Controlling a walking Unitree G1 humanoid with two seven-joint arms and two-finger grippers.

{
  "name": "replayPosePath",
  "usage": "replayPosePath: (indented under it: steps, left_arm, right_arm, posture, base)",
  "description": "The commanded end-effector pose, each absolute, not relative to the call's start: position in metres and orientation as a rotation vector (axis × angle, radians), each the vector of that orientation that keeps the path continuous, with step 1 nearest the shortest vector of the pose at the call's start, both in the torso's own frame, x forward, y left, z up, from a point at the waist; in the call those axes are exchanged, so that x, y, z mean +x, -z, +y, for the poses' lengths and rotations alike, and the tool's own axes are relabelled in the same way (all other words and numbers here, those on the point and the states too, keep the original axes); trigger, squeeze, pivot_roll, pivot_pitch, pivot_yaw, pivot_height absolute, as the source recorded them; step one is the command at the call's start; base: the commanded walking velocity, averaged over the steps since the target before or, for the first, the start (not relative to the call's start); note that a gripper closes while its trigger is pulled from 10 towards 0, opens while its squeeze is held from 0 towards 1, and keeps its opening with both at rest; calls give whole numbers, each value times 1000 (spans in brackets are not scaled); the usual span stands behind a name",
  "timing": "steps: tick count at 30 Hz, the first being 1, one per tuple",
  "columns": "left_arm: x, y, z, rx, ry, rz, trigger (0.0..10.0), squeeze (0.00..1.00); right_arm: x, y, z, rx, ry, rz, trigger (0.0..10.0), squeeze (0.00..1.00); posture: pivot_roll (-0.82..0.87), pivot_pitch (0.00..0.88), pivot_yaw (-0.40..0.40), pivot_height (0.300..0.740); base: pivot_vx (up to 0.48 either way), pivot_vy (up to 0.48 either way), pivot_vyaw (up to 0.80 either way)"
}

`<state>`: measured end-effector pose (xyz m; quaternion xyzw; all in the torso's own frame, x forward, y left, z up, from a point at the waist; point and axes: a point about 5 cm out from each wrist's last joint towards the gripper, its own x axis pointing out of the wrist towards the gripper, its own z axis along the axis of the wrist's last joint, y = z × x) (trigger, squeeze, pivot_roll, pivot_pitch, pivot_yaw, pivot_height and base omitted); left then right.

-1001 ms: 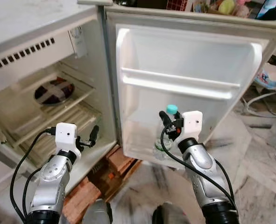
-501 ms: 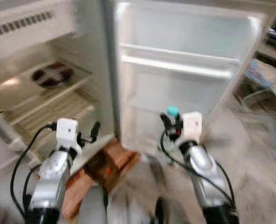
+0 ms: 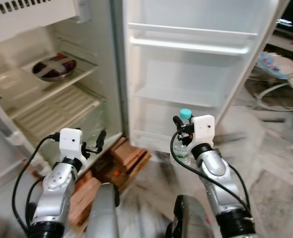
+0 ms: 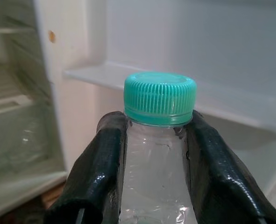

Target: Restocking fridge

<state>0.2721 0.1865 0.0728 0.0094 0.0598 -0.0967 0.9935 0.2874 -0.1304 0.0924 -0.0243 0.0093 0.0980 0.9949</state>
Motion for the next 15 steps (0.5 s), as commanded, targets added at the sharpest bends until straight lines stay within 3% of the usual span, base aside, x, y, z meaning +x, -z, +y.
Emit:
replayPosePath:
  steps: [1, 15]
  left_arm:
    - [267, -67, 190, 13, 185, 143, 10000, 0]
    - [270, -71, 189, 0, 211, 101, 10000, 0]
  right_arm:
    - [293, -101, -129, -60, -198, -19, 10000, 0]
    - [298, -108, -135, -135, -147, -79, 10000, 0]
  posture:
    - [62, 37, -25, 581]
    - [60, 30, -21, 581]
  base:
    - [0, 0, 0]
    - [0, 0, 0]
